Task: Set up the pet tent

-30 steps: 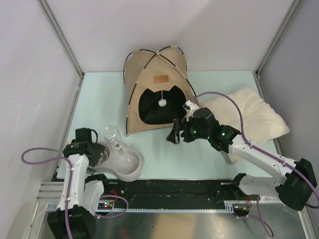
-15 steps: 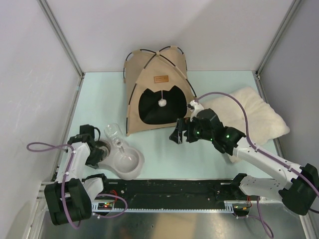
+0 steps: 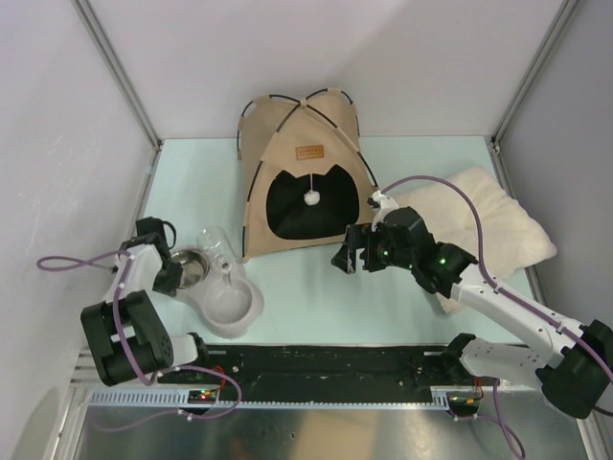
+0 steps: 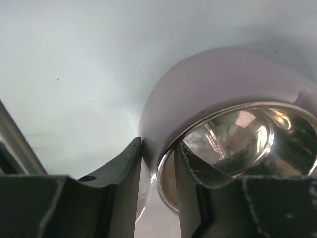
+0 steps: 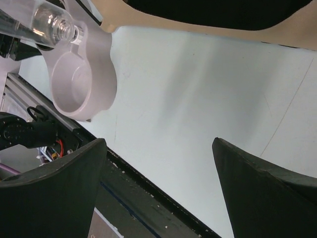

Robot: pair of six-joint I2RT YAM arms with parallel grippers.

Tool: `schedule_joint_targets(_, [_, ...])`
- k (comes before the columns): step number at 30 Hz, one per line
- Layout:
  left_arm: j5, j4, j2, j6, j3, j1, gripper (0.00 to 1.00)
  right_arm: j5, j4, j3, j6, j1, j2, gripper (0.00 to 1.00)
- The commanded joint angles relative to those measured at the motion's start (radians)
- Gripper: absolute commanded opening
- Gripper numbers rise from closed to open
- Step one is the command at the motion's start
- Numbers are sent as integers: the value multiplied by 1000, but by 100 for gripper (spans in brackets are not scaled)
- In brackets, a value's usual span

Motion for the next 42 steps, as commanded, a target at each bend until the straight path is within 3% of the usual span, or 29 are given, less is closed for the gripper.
schedule_joint_targets(1, [-47,96,58,17,68,52,34,18,-1,1,-24,-11,-27,93])
schedule_joint_targets(11, [42,226,200,12,125,128,26,4,16,1,-28,-30,-13,93])
schedule_joint_targets(16, [100,281,226,-35,133,128,27,-10,35,1,-24,-33,-1,93])
schedule_joint_targets(18, [101,287,216,-49,134,128,32,-17,40,5,-22,-34,2,93])
schedule_joint_targets(21, [85,287,190,-36,139,128,54,-25,40,16,-24,-34,7,92])
schedule_joint_targets(23, [72,286,165,-9,142,128,62,-29,33,30,-25,-34,14,92])
schedule_joint_targets(32, [-22,247,21,216,182,128,71,-42,-28,83,-23,-34,33,93])
schedule_joint_targets(37, [-11,245,17,316,235,126,70,-66,-66,86,1,-34,36,92])
schedule_joint_targets(42, [-4,261,55,319,256,92,57,-78,-121,109,18,-34,44,91])
